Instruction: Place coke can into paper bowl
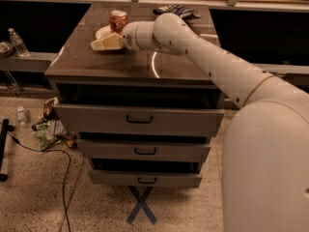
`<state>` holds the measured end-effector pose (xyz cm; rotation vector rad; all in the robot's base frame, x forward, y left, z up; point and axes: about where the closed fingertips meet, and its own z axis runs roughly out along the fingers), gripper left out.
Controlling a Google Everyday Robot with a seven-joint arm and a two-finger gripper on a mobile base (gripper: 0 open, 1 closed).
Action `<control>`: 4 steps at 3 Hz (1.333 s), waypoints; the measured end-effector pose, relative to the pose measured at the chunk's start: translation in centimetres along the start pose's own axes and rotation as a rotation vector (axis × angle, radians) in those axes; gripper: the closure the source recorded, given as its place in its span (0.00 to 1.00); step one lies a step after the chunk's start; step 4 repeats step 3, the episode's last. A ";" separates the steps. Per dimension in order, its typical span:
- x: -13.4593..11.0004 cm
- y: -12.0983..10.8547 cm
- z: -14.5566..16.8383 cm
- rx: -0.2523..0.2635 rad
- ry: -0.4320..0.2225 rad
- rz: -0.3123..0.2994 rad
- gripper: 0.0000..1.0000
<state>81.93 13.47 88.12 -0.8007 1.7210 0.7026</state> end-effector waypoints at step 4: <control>-2.6 -5.4 -11.3 0.196 -0.007 -0.016 0.00</control>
Offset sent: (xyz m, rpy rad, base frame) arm -0.0104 -0.1011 0.0508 -0.0141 -0.0822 -0.1308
